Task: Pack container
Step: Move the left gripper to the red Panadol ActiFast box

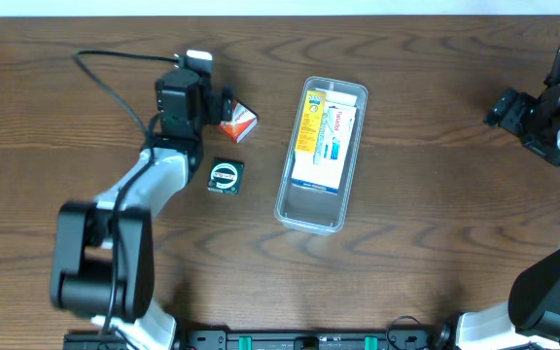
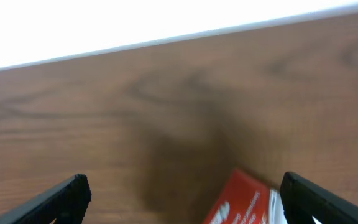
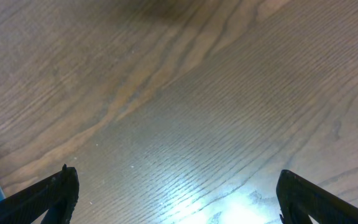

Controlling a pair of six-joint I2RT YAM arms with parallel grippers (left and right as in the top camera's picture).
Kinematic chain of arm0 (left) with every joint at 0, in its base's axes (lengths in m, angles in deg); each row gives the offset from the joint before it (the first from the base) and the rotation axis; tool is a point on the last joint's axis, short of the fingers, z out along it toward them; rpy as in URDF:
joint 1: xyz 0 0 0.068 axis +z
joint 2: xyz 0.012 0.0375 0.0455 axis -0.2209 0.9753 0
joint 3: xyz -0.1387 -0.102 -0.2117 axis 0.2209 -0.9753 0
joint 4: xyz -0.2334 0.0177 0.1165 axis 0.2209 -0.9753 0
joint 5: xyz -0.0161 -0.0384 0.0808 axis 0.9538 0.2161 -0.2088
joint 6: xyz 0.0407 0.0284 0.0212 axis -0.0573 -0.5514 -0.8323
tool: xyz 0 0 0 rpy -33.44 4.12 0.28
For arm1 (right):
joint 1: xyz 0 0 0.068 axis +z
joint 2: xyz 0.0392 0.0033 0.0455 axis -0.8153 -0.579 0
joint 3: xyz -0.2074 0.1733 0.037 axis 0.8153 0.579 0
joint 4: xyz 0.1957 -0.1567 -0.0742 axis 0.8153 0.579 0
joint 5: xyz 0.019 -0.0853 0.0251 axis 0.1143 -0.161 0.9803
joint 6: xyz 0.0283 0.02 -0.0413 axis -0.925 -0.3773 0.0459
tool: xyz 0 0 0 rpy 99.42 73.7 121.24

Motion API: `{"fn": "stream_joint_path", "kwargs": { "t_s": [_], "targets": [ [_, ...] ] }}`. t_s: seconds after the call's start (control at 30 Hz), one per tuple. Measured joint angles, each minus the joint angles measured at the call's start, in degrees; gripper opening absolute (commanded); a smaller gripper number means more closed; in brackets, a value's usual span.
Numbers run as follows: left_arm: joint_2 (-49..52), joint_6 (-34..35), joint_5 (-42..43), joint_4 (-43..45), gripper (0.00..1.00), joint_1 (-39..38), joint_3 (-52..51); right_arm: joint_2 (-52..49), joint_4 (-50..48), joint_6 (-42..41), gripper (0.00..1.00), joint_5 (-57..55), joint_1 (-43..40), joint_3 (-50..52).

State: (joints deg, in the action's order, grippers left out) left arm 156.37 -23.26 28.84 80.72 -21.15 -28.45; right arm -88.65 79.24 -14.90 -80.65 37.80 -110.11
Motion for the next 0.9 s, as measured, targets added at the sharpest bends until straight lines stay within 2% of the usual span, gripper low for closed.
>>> {"fn": "stream_joint_path", "kwargs": {
  "t_s": [0.27,0.5,0.9],
  "targets": [
    [5.29,-9.33,5.05,1.07,0.98,-0.07,0.00,0.00,0.00,0.00,0.99,-0.02,0.00,0.00],
    [5.42,-11.17,9.16,1.09,0.98,-0.09,0.00,0.00,0.00,0.00,0.99,-0.02,0.00,0.00],
    [8.17,-11.87,11.21,-1.90,0.98,-0.07,0.02,0.00,0.00,0.00,0.99,0.00,0.00,0.00]
  ]
}}
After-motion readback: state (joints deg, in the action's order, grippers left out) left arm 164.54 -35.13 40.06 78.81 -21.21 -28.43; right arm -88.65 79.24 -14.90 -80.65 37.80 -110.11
